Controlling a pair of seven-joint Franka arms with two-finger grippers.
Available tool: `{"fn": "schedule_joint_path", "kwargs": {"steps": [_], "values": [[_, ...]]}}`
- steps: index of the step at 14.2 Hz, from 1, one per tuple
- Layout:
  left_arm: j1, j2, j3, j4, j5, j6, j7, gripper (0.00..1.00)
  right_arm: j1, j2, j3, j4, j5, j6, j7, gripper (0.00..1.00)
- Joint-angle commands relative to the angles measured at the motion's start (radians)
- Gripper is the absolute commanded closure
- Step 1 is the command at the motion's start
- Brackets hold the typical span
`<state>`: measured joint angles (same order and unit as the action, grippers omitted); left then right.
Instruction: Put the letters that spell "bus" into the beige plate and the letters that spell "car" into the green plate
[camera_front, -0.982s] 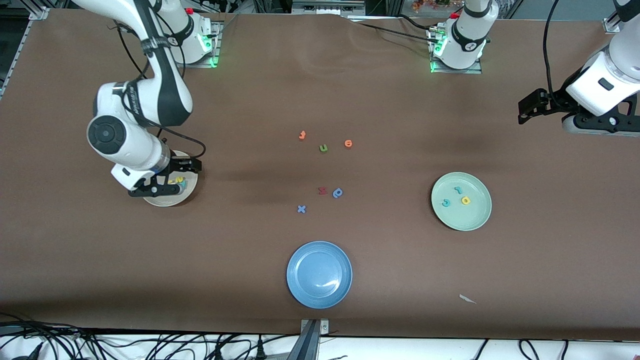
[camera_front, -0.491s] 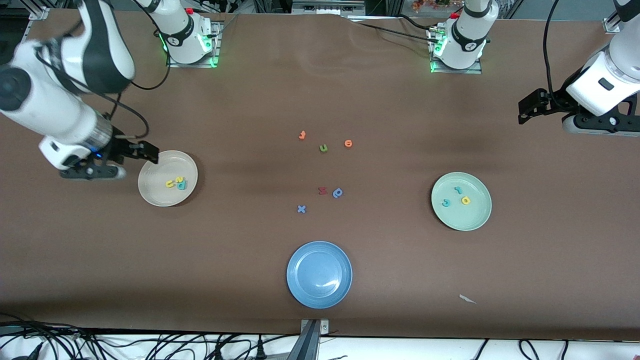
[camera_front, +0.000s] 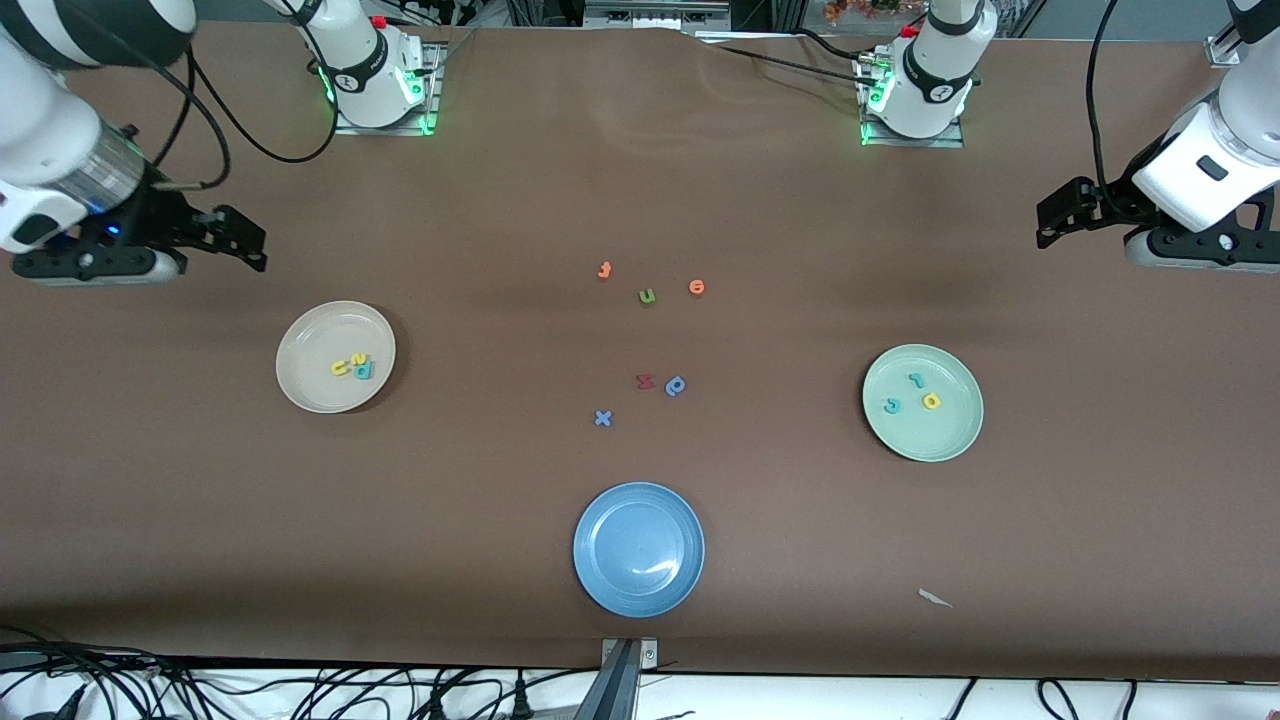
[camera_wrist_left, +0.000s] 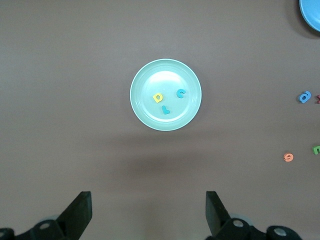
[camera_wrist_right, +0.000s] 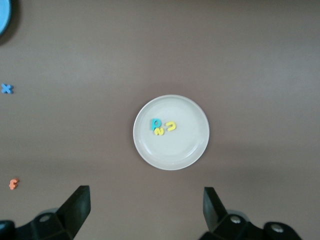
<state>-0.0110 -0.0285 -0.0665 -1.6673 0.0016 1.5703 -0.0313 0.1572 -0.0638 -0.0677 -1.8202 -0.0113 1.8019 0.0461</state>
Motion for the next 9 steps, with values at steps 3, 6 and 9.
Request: {"fn": "schedule_joint_path", "kwargs": {"steps": [3, 6, 9], "values": [[0.008, 0.001, -0.002, 0.020, -0.028, -0.027, 0.027, 0.00, -0.036, 0.016, 0.017, 0.111, -0.015, -0.117, -0.063, 0.00], [0.010, 0.001, -0.002, 0.020, -0.028, -0.029, 0.027, 0.00, -0.035, 0.012, 0.009, 0.122, -0.016, -0.150, -0.057, 0.00], [0.008, 0.001, -0.002, 0.020, -0.028, -0.032, 0.028, 0.00, -0.035, -0.001, 0.008, 0.122, -0.015, -0.178, -0.048, 0.00]]}}
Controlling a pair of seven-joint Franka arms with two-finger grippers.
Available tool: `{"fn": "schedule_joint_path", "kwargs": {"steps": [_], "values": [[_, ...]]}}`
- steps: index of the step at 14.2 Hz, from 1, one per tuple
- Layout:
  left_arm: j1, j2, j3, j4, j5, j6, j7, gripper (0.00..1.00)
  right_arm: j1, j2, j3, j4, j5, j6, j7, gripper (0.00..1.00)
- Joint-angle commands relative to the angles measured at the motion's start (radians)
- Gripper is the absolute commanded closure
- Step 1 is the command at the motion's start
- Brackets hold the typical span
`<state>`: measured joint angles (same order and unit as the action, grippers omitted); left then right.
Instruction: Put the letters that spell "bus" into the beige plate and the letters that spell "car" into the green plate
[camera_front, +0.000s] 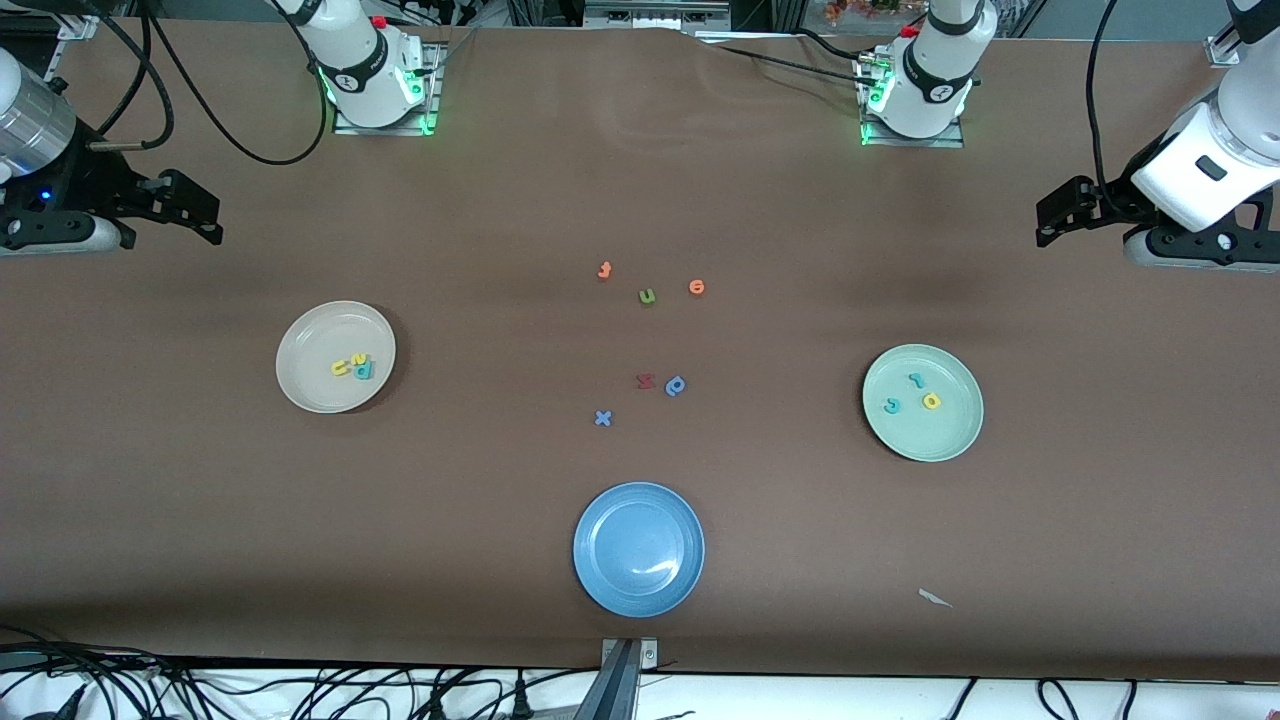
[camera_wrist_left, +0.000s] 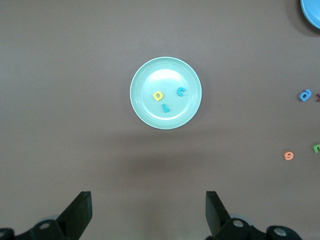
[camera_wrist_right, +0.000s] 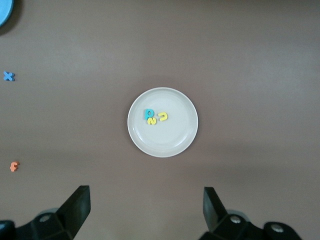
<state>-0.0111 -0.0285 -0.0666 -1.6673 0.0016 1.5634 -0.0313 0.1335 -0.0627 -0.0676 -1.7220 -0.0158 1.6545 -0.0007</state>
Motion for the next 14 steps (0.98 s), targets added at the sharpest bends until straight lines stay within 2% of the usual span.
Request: {"fn": "schedule_joint_path", "kwargs": {"steps": [1, 3, 14], "values": [[0.008, 0.001, -0.002, 0.020, -0.026, -0.025, 0.036, 0.00, -0.011, 0.000, 0.008, 0.024, -0.010, -0.025, -0.001, 0.00], [0.010, 0.001, -0.002, 0.020, -0.028, -0.022, 0.100, 0.00, -0.005, 0.009, 0.008, 0.025, -0.009, -0.025, -0.001, 0.00], [0.010, 0.001, -0.002, 0.020, -0.029, -0.022, 0.080, 0.00, -0.008, 0.026, -0.005, 0.025, -0.004, -0.013, -0.001, 0.00]]}}
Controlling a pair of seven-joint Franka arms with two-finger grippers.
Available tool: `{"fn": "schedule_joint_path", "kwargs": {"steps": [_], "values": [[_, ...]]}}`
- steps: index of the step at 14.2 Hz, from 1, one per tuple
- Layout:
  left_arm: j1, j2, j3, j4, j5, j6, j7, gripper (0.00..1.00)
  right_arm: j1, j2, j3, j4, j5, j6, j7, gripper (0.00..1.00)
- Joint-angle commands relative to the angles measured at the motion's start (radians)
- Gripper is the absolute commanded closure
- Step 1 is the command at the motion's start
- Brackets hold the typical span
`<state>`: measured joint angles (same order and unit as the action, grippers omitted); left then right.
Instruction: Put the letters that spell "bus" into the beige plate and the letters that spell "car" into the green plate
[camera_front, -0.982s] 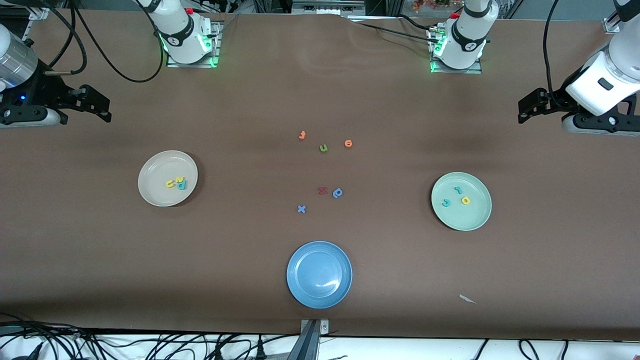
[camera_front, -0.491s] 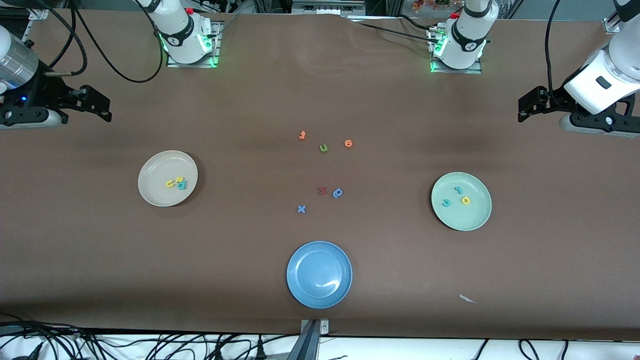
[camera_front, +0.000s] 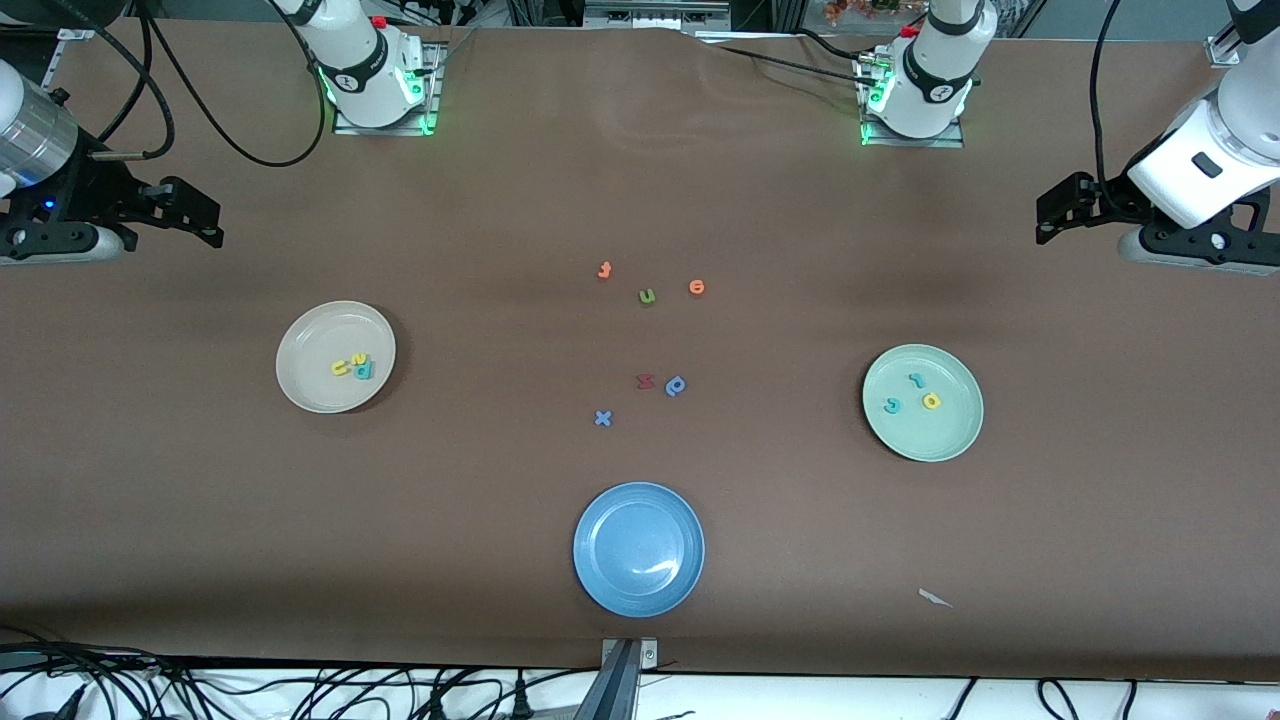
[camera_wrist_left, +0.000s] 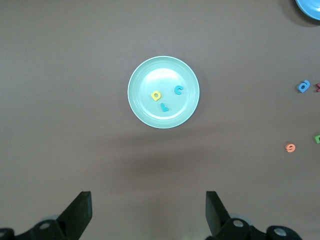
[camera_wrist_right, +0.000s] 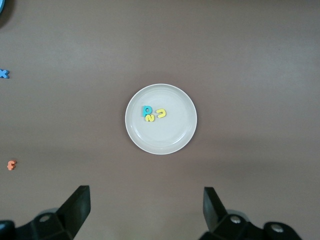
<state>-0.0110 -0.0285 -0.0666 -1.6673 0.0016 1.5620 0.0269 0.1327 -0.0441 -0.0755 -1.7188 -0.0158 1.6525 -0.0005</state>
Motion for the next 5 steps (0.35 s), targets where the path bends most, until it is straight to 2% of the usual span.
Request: {"fn": "schedule_joint_path", "kwargs": {"steps": [1, 5], "values": [[0.008, 0.001, -0.002, 0.020, -0.029, -0.020, 0.022, 0.00, -0.005, 0.007, 0.003, 0.022, -0.004, -0.011, -0.001, 0.00], [0.008, 0.001, -0.002, 0.018, -0.029, -0.008, 0.021, 0.00, -0.005, 0.007, 0.005, 0.022, 0.000, -0.010, -0.001, 0.00]]}}
